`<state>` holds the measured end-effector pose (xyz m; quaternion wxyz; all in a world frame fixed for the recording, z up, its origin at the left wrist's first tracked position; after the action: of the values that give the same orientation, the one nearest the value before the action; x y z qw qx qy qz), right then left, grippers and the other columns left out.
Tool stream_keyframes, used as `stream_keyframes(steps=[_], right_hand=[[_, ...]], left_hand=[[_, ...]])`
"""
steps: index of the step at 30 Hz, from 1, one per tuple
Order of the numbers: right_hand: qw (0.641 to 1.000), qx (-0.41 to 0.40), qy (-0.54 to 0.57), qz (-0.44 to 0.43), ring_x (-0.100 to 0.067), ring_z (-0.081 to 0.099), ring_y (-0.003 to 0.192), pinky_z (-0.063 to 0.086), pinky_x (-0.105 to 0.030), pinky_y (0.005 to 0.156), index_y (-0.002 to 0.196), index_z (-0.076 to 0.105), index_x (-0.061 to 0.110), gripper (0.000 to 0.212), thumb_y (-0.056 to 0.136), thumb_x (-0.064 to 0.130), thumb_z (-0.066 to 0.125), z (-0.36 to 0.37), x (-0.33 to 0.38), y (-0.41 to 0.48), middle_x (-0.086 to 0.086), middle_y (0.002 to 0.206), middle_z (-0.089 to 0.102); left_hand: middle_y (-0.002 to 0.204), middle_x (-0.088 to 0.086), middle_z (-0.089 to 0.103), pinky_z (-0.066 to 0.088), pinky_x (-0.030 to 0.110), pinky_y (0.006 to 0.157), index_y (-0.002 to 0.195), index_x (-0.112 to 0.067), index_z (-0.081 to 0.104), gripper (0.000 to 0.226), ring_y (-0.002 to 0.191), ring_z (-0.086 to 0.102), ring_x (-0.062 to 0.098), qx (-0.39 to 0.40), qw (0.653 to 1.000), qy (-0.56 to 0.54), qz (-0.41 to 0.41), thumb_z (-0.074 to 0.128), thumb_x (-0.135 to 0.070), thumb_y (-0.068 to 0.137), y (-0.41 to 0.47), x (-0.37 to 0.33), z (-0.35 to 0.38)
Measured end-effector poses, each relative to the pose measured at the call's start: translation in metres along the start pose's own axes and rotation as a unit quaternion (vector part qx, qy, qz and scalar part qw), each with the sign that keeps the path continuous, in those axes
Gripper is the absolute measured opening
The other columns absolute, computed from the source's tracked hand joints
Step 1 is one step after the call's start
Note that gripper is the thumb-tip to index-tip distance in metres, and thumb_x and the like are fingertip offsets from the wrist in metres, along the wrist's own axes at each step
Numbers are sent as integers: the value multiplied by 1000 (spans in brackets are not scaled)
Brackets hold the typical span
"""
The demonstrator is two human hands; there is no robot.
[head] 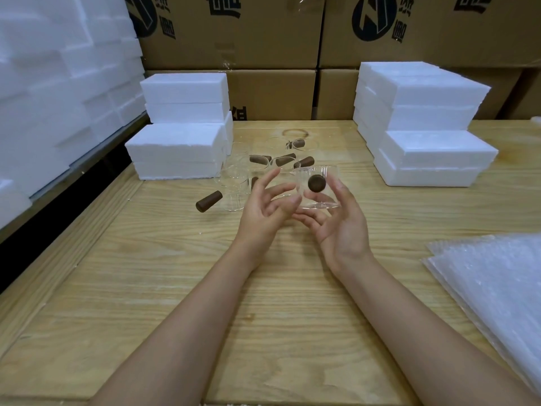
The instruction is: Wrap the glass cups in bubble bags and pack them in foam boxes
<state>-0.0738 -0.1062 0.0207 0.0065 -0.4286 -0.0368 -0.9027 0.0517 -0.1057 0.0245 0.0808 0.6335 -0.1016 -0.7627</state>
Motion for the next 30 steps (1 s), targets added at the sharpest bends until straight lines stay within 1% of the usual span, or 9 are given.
stream_keyframes(steps=[3,7,12,17,20,23,25,28,30], right_hand=[[999,30,25,32,-31,64,69,56,-34,63,115,60,11,33,88,29,52,5,-2,-2,-15,90,67],[993,86,22,72,-34,59,75,53,-33,61,101,61,8,34,82,33,48,16,-8,-4,-18,89,66],[991,103,18,83,-28,63,74,54,-30,58,101,59,9,36,79,35,48,18,-11,-3,-11,85,71],[984,-5,-174,-19,-13,61,57,50,-26,50,98,59,17,19,99,25,41,4,-4,0,-2,88,69],[933,-82,-293,-190,-9,58,66,47,-23,60,101,55,32,23,102,34,33,-3,23,-6,5,94,63],[871,-46,-356,-336,-8,56,76,44,-20,71,103,54,32,25,97,42,32,4,46,-18,5,89,60],[815,-10,-427,-391,-13,63,79,46,-20,71,100,59,17,27,96,34,39,14,49,-24,-1,88,63],[729,-37,-524,-439,-24,63,67,50,-33,61,89,60,1,29,94,26,45,20,49,-31,-8,78,67],[743,-67,-518,-418,-26,63,63,50,-39,58,83,59,1,33,95,26,42,16,52,-29,-1,71,67]], left_hand=[[124,3,61,55,30,83,135,-20,44,62,118,59,24,15,999,-6,-30,63,-29,78,0,5,3],[133,14,57,52,31,93,130,-14,52,52,120,58,23,62,997,40,-29,59,-26,81,-2,2,11],[130,13,59,53,30,92,125,-16,53,51,109,64,19,55,997,42,-31,72,-28,80,-4,1,11],[124,9,64,54,27,86,113,-26,56,45,117,60,18,-8,999,37,-20,76,-30,74,-2,2,3],[113,5,69,53,27,85,111,-25,54,46,112,63,18,-38,999,36,-13,79,-29,72,-1,2,-1],[104,5,71,57,32,83,110,-24,53,48,98,67,21,-54,997,53,-14,78,-28,69,-1,2,-2],[100,5,71,58,28,75,110,-21,53,46,86,67,13,-57,996,66,-8,80,-22,72,-2,1,-1],[98,6,69,55,21,66,107,-19,50,42,73,64,5,-59,995,85,6,78,-9,77,-3,-2,1],[100,6,68,55,26,68,108,-17,47,48,74,63,8,-57,994,92,18,80,-9,75,-4,-3,3]])
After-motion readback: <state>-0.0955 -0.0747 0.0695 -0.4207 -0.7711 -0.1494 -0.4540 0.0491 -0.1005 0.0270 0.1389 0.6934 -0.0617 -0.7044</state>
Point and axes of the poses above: each hand's wrist, its own y-axis towards the middle knuckle, its own z-axis out of the palm, x = y × z, the point moved 7 cm from there along y, towards the middle knuckle
